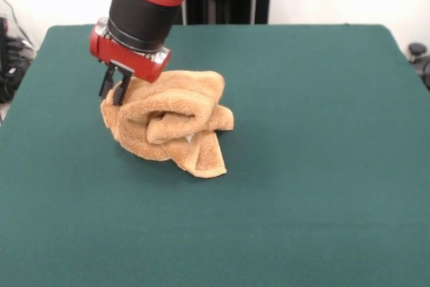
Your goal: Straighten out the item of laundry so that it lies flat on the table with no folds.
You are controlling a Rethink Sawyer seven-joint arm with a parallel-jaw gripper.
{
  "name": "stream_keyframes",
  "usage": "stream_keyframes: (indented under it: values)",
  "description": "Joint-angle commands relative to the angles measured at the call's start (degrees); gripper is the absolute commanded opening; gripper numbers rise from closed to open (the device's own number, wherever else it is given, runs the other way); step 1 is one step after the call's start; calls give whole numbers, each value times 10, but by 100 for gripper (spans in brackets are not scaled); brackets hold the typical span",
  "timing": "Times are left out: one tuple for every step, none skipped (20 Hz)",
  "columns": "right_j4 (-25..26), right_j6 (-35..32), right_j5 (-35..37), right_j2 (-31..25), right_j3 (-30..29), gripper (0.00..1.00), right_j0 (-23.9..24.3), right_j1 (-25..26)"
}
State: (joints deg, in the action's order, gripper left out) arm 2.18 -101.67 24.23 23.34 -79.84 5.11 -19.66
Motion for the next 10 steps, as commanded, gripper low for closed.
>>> stream_keyframes:
  values:
    - [-44, -111, 59, -80, -40, 0, -8, 38]
    - [-46, -108, 59, -83, -41, 0, -6, 38]
    - [-50, -112, 60, -83, -43, 0, -6, 38]
    - [-54, -116, 62, -82, -45, 0, -7, 39]
    - [-57, -119, 62, -80, -47, 0, -9, 39]
    - [-60, -126, 64, -75, -45, 0, -13, 41]
    - [-63, -131, 65, -71, -46, 0, -16, 42]
    - [-65, -135, 66, -67, -46, 0, -19, 42]
    - [-67, -137, 66, -65, -47, 0, -21, 42]
    - [-69, -138, 67, -63, -46, 0, -23, 43]
